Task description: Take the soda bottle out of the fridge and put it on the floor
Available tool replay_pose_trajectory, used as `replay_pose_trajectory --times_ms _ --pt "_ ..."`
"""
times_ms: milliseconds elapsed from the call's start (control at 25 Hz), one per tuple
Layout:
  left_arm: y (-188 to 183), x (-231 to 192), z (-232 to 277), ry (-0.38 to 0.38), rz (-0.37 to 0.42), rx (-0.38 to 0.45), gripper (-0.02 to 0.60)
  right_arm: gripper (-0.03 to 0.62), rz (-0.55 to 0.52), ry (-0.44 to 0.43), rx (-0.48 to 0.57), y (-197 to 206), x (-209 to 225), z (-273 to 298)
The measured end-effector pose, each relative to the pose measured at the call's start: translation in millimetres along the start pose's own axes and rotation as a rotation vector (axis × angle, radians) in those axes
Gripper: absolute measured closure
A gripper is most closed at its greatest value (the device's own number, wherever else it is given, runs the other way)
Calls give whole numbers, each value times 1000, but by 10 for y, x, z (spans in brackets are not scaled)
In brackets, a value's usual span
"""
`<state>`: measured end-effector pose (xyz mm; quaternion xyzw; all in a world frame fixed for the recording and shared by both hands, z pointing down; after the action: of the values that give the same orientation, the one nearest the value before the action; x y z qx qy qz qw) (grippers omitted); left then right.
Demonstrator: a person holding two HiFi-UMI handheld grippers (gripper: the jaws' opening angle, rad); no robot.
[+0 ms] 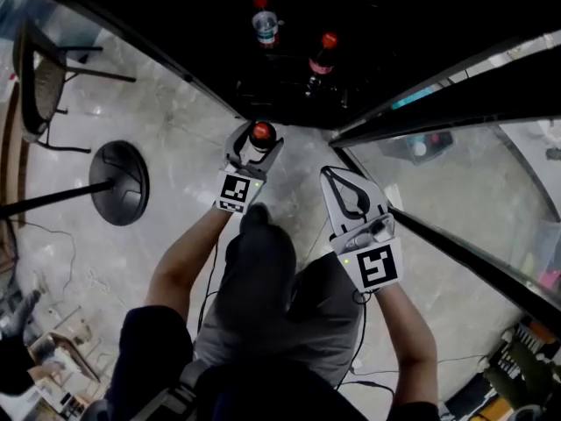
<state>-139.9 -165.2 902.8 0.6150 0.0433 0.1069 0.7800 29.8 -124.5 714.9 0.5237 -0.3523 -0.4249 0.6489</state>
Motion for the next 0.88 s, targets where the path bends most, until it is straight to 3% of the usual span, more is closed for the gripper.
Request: replay_pose_trajectory --times_ms 880 --pt "1591 102 455 -33 -11 -83 268 576 -5 -29 -23 952 87 292"
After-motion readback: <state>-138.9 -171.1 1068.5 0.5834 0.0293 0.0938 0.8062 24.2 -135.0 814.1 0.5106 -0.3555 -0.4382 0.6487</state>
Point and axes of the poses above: the fingertips, and each gripper's own axes: z forward along the fingers, x to its right, y out of its underside, the point moved 5 cm from there along -z, backward along the fingers, and after that the axes turned 13 degrees about -y, right-handed, at the moved point
